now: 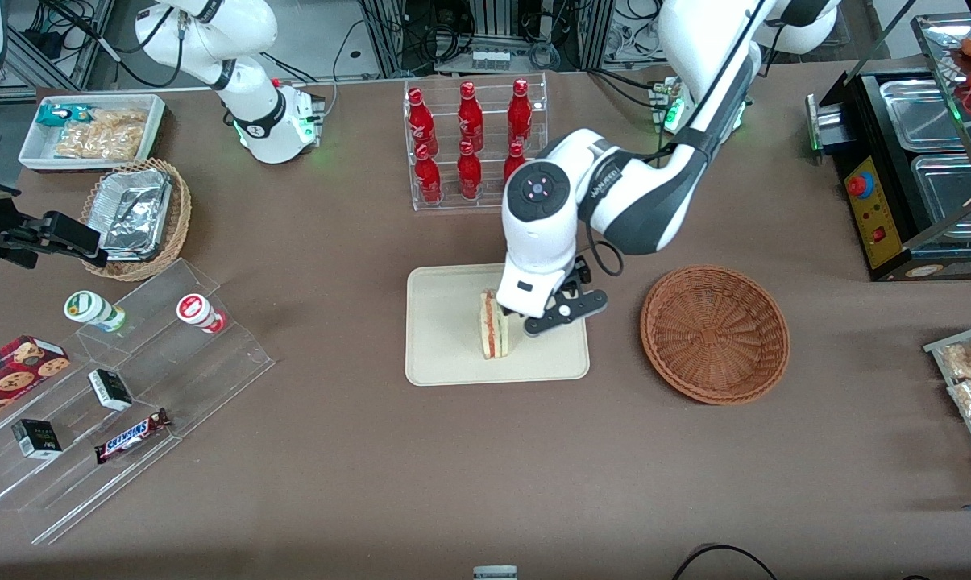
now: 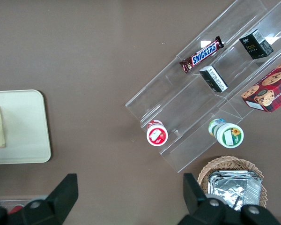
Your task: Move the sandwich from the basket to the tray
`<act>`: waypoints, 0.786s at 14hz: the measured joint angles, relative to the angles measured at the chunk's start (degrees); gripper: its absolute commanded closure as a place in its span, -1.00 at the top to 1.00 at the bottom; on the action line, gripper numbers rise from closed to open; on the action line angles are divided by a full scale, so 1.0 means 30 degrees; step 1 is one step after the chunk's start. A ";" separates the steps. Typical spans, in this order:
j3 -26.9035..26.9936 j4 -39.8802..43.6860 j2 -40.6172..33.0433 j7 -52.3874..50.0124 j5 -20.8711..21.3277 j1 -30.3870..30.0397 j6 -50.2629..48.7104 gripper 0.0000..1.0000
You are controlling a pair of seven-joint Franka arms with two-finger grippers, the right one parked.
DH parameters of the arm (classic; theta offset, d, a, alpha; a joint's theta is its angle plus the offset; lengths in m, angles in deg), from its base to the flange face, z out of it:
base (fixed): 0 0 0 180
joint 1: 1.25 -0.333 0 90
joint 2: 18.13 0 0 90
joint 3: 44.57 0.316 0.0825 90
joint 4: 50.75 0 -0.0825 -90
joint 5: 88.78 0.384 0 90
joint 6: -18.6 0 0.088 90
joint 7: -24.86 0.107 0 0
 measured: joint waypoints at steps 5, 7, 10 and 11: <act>0.0047 -0.1393 -0.1371 0.2498 -0.0015 -0.2415 -0.0373 1.00; 0.0048 -0.2290 -0.2458 0.4055 -0.0041 -0.3589 -0.0471 1.00; 0.0043 -0.4044 -0.4584 0.7465 -0.0395 -0.5151 -0.1003 1.00; 0.0040 -0.4562 -0.5332 0.8918 -0.0597 -0.5660 -0.1612 1.00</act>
